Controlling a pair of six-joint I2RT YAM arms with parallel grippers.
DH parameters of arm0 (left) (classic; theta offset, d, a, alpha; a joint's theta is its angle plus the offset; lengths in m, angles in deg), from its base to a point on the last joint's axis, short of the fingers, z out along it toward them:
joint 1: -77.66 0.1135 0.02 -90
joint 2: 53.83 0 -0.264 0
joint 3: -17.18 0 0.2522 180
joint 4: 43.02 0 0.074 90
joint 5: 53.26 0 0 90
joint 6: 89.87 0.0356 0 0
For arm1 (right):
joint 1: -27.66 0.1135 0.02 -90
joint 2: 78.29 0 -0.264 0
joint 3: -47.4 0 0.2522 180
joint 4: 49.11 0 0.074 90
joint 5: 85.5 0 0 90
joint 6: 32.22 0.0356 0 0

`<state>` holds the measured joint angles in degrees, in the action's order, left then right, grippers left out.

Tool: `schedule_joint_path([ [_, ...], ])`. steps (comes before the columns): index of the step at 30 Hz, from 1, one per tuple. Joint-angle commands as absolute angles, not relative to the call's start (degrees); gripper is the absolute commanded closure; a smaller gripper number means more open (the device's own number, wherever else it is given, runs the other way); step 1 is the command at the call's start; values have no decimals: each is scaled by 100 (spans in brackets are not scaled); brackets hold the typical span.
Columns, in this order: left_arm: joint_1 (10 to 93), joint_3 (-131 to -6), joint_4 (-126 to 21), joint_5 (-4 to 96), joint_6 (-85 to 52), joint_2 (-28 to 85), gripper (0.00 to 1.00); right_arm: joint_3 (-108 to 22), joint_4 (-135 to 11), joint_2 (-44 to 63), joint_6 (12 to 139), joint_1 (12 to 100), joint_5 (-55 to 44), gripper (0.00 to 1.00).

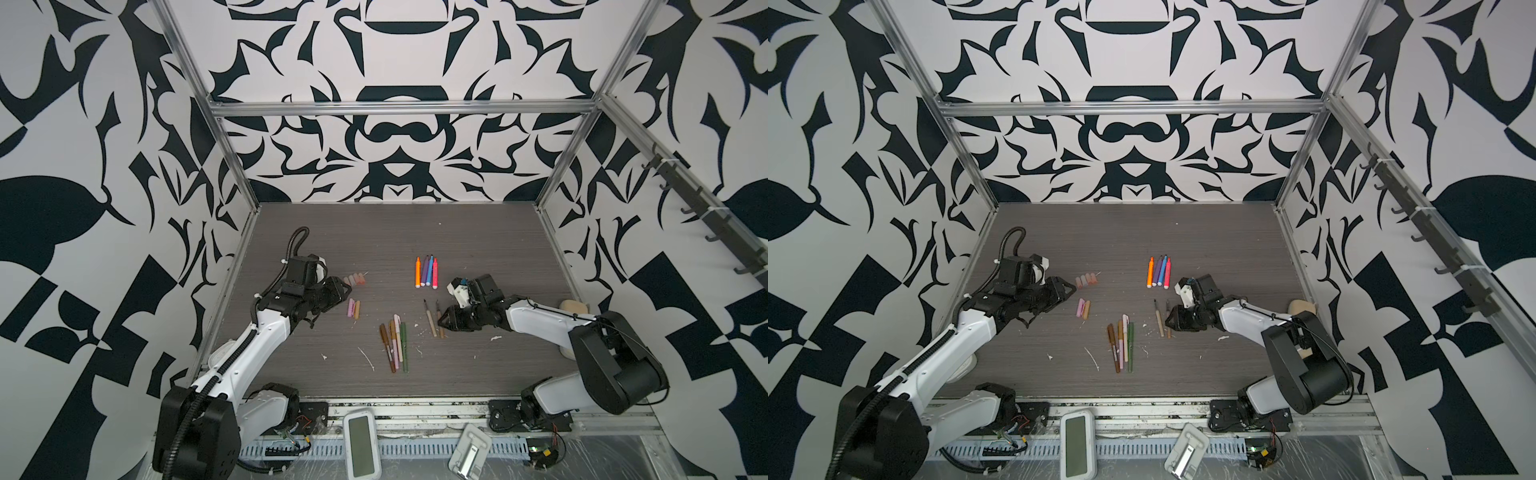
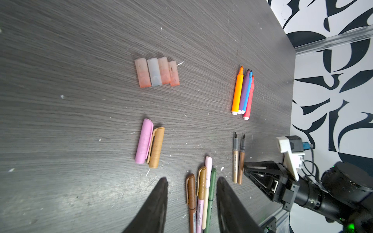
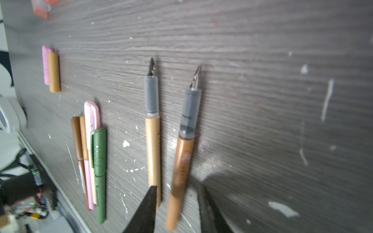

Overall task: Open the pen caps
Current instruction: 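Move the right gripper over the pen row and grasp the green-capped pen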

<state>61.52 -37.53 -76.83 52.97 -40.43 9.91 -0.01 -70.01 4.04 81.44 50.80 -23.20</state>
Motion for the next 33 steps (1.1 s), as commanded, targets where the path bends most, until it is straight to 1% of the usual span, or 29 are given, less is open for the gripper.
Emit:
schedule_joint_path([
  [1, 6140, -3931, -8050, 5404, -4047, 925, 57, -65, -6997, 99, 8105, 5113, -2286, 60],
  [5, 6140, -4498, -8767, 5297, -3668, 557, 58, 29, -7214, -336, 8198, 5153, -2251, 59],
  [8, 6140, -4895, -9251, 4904, -3290, -74, 60, 85, -7556, -815, 8271, 5258, -2089, 60],
  [12, 6150, -5089, -9622, 4318, -2751, -1030, 60, 140, -7953, -1405, 8577, 5611, -1772, 61],
  [15, 6149, -5002, -9866, 4034, -2440, -1499, 60, 264, -7934, -1659, 9144, 6266, -1343, 63],
  [18, 6146, -4823, -9881, 3979, -2569, -1771, 60, 501, -7749, -1763, 10055, 7227, -536, 64],
  [20, 6144, -4888, -9874, 4078, -2594, -1856, 60, 620, -7552, -1736, 10579, 7786, -122, 64],
  [24, 6142, -5063, -10303, 3790, -2571, -1914, 59, 524, -7558, -1463, 11180, 8604, 623, 65],
  [26, 6145, -5000, -10299, 3651, -2536, -1969, 58, 403, -7549, -1214, 11218, 8810, 756, 65],
  [33, 6141, -4873, -10108, 3761, -2588, -1878, 57, -283, -7703, -277, 11127, 9321, 1013, 65],
])
